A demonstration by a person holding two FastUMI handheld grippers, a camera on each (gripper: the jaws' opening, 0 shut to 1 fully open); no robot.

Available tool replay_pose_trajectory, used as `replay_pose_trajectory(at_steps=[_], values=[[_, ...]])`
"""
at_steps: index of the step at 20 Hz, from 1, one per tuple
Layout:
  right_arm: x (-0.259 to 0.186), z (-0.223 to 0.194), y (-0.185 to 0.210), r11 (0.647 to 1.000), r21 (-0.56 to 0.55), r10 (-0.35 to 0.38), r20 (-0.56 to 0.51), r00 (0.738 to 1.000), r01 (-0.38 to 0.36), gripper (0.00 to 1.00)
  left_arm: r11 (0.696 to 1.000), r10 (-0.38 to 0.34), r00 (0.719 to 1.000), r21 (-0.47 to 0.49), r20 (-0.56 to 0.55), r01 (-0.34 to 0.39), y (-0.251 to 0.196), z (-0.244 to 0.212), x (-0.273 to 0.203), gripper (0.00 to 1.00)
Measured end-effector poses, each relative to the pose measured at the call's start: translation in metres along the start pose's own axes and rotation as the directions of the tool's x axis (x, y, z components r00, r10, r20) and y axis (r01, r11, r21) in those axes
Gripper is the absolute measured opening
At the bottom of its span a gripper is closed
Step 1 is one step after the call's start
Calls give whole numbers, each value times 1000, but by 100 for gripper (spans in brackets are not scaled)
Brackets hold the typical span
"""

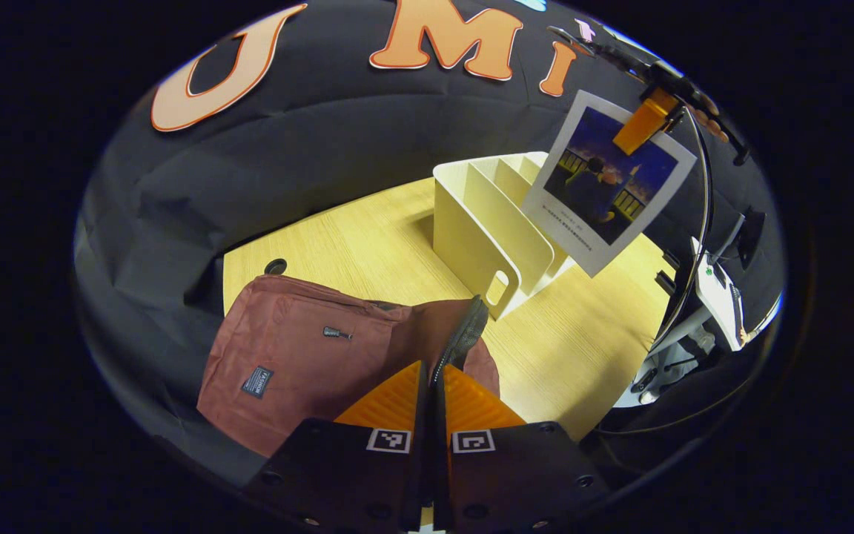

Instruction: Open the schoolbag, grab two books from the bookshelf and put them into the schoolbag.

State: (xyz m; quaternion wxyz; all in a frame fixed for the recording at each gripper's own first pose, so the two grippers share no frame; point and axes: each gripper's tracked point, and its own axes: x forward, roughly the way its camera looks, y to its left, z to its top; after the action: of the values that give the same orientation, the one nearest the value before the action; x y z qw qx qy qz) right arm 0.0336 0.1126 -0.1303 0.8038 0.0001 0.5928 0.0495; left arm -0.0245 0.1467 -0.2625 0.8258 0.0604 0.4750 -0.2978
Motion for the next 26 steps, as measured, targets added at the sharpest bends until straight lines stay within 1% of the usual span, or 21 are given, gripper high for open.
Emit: replay_pose_trajectory(at_steps=[3, 5, 8, 12, 15, 18, 21, 24, 26], values=[[-11, -12, 14, 999, 24, 48, 34, 998, -48, 35, 1000, 2, 1000, 14, 1, -2, 2, 1, -2, 6], [-11, -20, 24, 994, 56, 87, 40, 995, -89, 35, 1000, 0, 1000, 23, 1, 0, 3, 2, -3, 6], [-5, -29, 36, 988, 82, 125, 49, 991, -129, 34, 1000, 6, 1000, 29, 3, -6, 9, 3, -7, 6], [3, -42, 62, 966, 135, 214, 68, 974, -222, 34, 1000, 12, 1000, 3, 11, -12, 20, 11, -15, 6], [7, -62, 85, 934, 177, 300, 83, 950, -310, 33, 1000, 22, 1000, -7, 12, -22, 28, 15, -20, 6], [20, -75, 107, 893, 230, 378, 83, 922, -386, 33, 1000, 31, 1000, 0, 7, -31, 32, 20, -23, 7], [36, -91, 118, 864, 275, 418, 74, 905, -421, 33, 999, 41, 999, -4, 13, -40, 36, 26, -28, 7], [50, -100, 138, 808, 340, 482, 91, 872, -482, 33, 999, 45, 999, -12, 16, -45, 37, 32, -33, 6], [67, -108, 146, 785, 369, 499, 102, 861, -498, 33, 999, 50, 999, -6, 16, -50, 38, 31, -35, 6]])
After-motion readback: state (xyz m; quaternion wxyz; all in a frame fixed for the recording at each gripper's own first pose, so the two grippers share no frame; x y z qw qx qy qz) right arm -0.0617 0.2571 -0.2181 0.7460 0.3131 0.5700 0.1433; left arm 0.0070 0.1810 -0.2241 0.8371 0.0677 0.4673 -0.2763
